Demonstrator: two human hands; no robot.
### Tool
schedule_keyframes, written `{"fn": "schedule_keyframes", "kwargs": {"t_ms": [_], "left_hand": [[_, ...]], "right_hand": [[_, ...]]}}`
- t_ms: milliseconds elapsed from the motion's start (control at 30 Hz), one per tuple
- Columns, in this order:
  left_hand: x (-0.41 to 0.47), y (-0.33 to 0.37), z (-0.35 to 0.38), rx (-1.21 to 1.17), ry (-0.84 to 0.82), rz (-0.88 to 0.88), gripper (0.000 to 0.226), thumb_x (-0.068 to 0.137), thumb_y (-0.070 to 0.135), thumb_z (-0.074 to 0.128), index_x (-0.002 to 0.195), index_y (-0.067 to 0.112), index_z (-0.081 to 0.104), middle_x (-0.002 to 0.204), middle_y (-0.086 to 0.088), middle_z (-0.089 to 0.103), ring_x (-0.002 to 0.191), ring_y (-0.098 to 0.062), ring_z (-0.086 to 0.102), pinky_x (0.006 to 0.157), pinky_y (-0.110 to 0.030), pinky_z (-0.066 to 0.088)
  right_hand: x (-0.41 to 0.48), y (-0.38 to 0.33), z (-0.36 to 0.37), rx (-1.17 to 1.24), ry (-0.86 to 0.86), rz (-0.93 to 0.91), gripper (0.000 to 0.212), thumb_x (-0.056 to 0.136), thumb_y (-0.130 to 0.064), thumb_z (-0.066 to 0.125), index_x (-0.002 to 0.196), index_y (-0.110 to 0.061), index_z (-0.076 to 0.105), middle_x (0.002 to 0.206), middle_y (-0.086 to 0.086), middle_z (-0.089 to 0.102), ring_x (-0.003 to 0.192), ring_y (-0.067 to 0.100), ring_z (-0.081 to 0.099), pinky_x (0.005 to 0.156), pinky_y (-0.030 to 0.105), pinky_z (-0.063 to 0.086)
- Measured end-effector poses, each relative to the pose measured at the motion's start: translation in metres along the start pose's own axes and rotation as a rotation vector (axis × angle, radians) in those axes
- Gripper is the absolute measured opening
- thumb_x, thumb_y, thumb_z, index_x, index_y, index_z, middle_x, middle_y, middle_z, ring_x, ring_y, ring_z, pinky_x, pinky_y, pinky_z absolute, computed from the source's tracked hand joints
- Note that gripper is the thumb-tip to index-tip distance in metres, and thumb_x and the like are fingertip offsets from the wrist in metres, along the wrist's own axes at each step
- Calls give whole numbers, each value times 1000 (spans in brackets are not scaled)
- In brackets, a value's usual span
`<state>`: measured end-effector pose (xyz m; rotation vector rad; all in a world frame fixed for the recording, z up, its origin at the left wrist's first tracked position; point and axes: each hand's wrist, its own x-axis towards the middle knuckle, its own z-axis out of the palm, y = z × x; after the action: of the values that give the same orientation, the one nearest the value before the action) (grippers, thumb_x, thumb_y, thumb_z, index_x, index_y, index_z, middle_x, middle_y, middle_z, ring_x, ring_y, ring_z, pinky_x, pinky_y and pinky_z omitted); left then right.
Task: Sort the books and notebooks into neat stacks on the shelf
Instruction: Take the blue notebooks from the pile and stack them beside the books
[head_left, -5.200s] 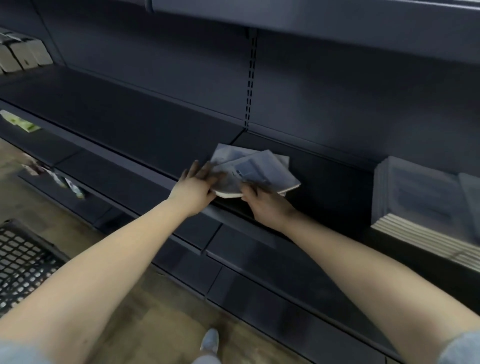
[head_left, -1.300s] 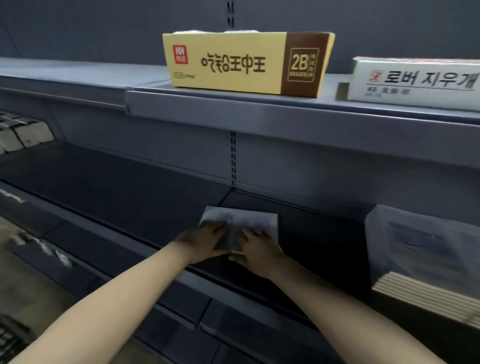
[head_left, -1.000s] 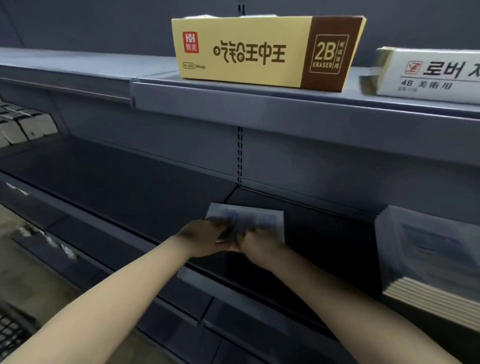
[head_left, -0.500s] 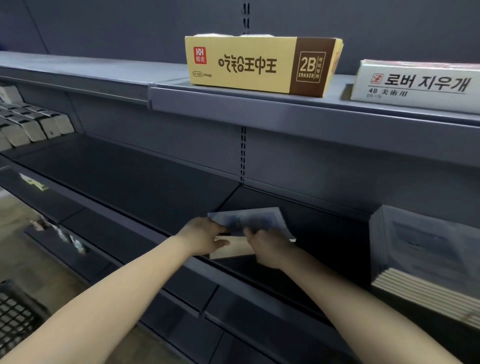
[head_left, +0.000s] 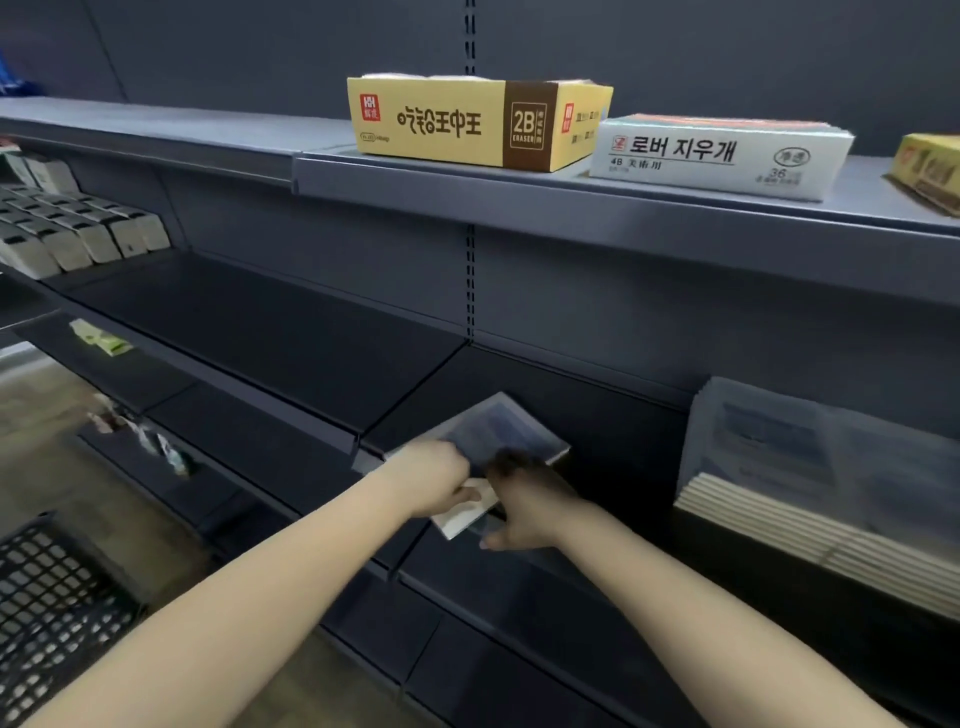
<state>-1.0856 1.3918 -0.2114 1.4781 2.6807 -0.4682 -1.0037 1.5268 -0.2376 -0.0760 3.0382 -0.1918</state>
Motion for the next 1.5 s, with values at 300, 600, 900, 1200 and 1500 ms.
{"fn": "schedule_keyframes", "kwargs": {"t_ms": [300, 600, 900, 1200, 1500], "left_hand": [[-40, 20, 36, 116, 233, 287, 68, 81, 75, 25, 90, 24, 70, 80, 8, 70, 71, -13, 67, 55, -21, 52], [-51, 25, 49, 159, 133, 78, 99, 50, 25, 87, 132, 15, 34, 124, -13, 61, 98, -30, 66, 63, -31, 58], [1, 72, -5, 224, 532, 179, 51, 57, -6, 61, 108, -5, 67, 102, -21, 70, 85, -31, 71, 43, -28, 54], [60, 194, -63, 143, 499, 392, 68, 68, -3, 74, 131, -1, 50, 122, -26, 58, 101, -36, 64, 50, -36, 55], [123, 260, -68, 9, 391, 515, 61, 98, 7, 38, 151, 15, 10, 154, -16, 20, 142, -32, 20, 110, -42, 33]], "right_hand": [[-38, 3, 33, -101, 213, -79, 27, 84, -17, 61, 110, -9, 57, 102, 20, 62, 99, 38, 57, 71, 37, 47], [-80, 41, 22, -19, 227, -178, 26, 93, -12, 48, 119, -16, 52, 127, 7, 50, 121, 24, 45, 89, 35, 47], [-108, 90, -45, -310, 230, 48, 54, 94, -3, 41, 145, -9, 27, 148, 16, 33, 135, 31, 34, 103, 40, 38], [-218, 175, -53, -172, 412, 390, 36, 72, 5, 59, 106, -4, 63, 101, 19, 66, 94, 35, 65, 71, 38, 53], [-280, 224, -34, -303, 255, 658, 47, 93, -9, 42, 139, -17, 40, 144, 11, 41, 139, 28, 27, 116, 40, 15]]}}
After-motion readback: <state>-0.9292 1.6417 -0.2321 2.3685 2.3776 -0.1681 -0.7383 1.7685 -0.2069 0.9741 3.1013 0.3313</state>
